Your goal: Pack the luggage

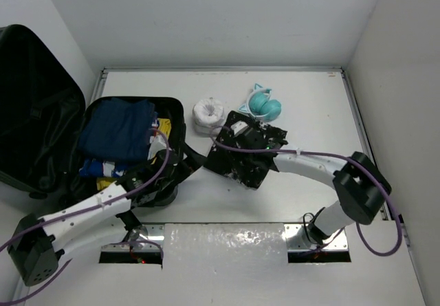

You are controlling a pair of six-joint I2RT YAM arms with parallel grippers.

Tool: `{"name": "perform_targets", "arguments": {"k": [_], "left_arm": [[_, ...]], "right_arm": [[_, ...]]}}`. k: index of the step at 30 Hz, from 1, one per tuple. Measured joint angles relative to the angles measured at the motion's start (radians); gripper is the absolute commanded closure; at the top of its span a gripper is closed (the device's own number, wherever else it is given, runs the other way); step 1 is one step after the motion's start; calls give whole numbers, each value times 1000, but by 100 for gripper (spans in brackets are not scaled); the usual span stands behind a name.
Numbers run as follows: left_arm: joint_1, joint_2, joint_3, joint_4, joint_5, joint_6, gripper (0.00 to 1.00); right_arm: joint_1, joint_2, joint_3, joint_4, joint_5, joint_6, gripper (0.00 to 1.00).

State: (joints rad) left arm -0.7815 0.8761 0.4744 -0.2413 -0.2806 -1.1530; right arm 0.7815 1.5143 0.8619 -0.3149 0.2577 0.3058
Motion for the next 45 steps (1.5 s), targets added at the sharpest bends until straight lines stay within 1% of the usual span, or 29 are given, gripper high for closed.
{"name": "perform_targets", "arguments": {"k": [5,9,11,12,15,17,19,22,29,32,37,41,45], "left_arm": [[-2,-173,-7,-140,-100,-52,1],[-2,-224,-4,-203,-148,-48,1],[-2,-208,2,-203,-148,-43,1],[-2,-197,6,-200,-147,-38,1],[-2,-161,10,-182,-134,-26,1],[-2,-138,10,-165,-118,-19,1],[-2,-121,10,-147,-104,-10,1],[-2,-88,10,-114,-85,-2,1],[-10,48,10,27,-16,-19,1],[-21,121,10,88,4,-26,0],[-32,253,31,193,16,-34,0],[-43,380,64,282,23,-33,0],[-61,513,90,317,37,-38,1]], "right_arm": [[14,39,-53,-41,-101,-151,20],[22,93,-49,-36,-105,-218,20],[26,119,-31,-43,-101,-237,32],[26,132,-18,-52,-98,-246,45],[26,178,32,-80,-90,-260,73],[26,198,60,-91,-101,-259,100],[26,193,57,-79,-113,-240,100],[19,143,2,-11,-140,-154,100],[25,-46,-184,169,-280,151,100],[26,-109,-250,233,-331,241,100],[26,-134,-311,327,-398,346,100],[27,-134,-336,393,-446,399,100],[27,-134,-354,443,-481,439,100]]}}
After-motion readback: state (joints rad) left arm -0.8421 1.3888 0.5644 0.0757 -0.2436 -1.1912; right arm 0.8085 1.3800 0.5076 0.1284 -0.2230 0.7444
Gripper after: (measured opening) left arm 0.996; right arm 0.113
